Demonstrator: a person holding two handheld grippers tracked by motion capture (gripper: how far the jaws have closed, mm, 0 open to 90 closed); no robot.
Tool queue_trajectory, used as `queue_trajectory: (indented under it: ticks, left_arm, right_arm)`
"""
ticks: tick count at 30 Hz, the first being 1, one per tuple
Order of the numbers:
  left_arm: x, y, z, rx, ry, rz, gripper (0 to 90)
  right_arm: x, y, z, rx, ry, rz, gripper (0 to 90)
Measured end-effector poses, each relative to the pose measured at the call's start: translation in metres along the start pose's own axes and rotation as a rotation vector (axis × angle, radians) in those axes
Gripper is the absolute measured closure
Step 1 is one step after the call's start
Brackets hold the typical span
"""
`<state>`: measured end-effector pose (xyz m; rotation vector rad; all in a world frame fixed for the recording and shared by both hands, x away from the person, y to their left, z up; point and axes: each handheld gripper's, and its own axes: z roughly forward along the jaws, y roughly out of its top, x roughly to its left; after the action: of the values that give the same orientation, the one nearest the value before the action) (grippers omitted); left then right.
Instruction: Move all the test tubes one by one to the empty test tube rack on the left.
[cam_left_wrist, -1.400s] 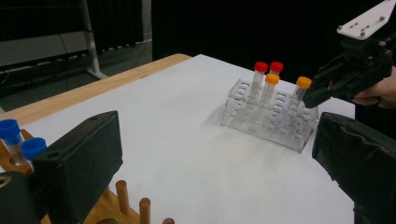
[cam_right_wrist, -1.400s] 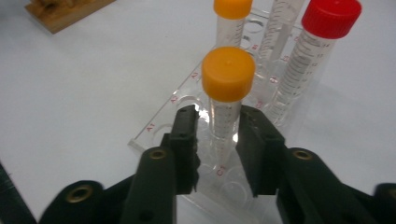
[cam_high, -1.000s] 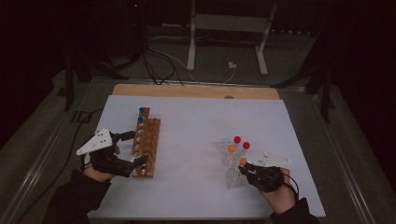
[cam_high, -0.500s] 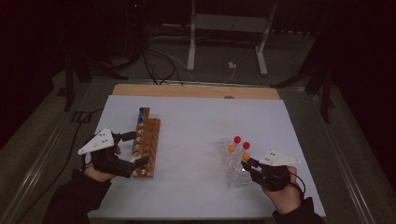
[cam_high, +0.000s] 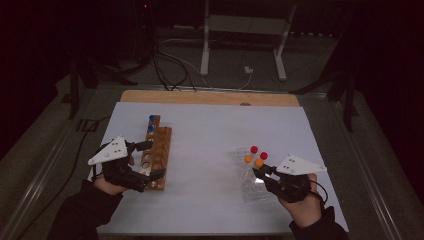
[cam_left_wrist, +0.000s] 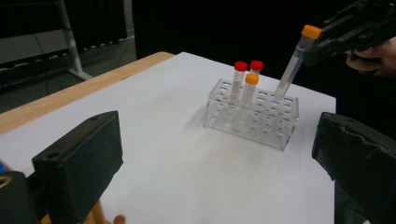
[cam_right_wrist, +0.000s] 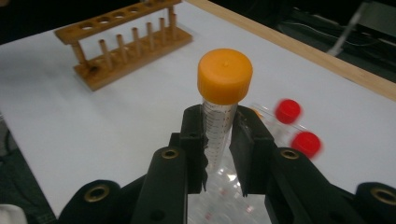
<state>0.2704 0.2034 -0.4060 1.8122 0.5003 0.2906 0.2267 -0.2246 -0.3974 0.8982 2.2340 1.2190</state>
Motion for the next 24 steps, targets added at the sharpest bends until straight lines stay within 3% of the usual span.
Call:
queue_trajectory:
  ticks: [4, 11, 24]
  left_arm:
    - [-0.005, 0.003, 0.006, 0.007, -0.025, 0.008, 2.8]
    - [-0.015, 0.006, 0.032, 0.038, -0.087, 0.017, 5.0]
    - [-0.033, 0.008, 0.073, 0.068, -0.185, 0.024, 12.7]
  right_arm:
    - [0.007, 0.004, 0.010, 0.004, 0.035, -0.012, 75.3]
    - [0.018, 0.003, 0.029, 0.033, 0.085, -0.031, 75.3]
    - [0.033, 0.000, 0.052, 0.071, 0.143, -0.053, 75.3]
